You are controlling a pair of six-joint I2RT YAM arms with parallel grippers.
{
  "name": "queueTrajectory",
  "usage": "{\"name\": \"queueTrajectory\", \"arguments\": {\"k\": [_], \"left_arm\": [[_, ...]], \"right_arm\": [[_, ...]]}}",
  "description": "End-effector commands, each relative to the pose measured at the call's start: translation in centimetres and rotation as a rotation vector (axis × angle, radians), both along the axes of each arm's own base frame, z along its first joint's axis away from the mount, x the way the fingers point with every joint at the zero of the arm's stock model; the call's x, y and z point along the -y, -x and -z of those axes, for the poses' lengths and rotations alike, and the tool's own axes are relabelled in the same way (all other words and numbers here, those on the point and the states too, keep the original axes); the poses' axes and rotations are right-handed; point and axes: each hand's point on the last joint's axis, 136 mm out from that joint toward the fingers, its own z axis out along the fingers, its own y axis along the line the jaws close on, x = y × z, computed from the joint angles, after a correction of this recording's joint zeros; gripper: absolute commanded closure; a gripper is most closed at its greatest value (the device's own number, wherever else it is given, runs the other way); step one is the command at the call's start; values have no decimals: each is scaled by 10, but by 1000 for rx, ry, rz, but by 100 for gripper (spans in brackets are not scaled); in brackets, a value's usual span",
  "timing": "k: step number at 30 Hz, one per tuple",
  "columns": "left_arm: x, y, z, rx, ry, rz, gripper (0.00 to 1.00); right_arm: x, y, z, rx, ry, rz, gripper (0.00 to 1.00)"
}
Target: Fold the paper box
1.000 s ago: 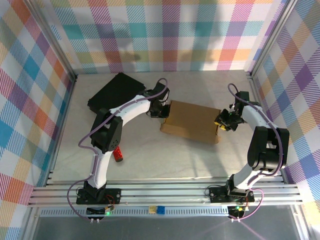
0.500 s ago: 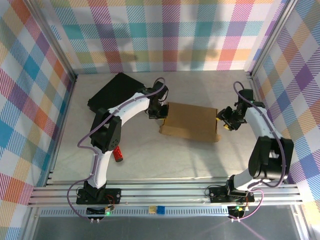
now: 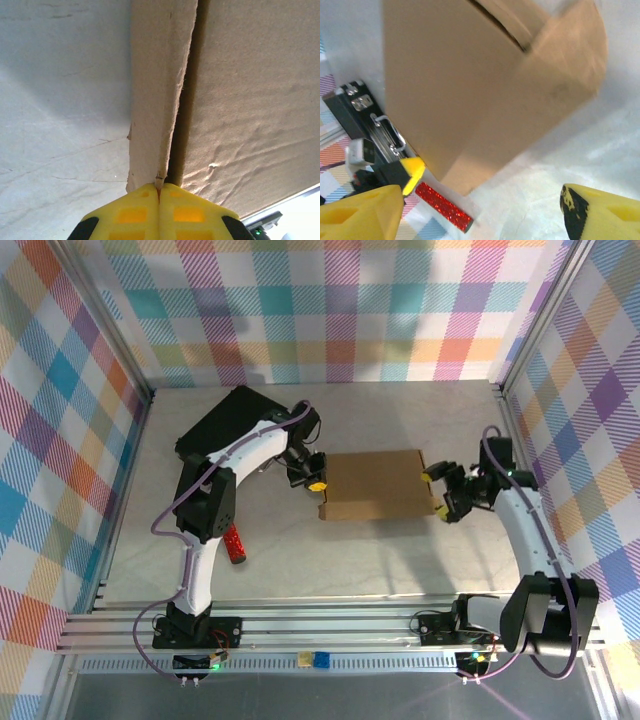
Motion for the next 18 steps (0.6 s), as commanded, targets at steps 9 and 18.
{"name": "queueTrajectory", "arguments": {"k": [9, 18], "left_arm": [[12, 9, -30, -146, 176, -120, 100], [19, 6, -29, -172, 219, -149, 100]], "right_arm": [[-33, -28, 26, 159, -201, -12, 7], [-43, -60, 43, 309, -223, -42, 6]]}}
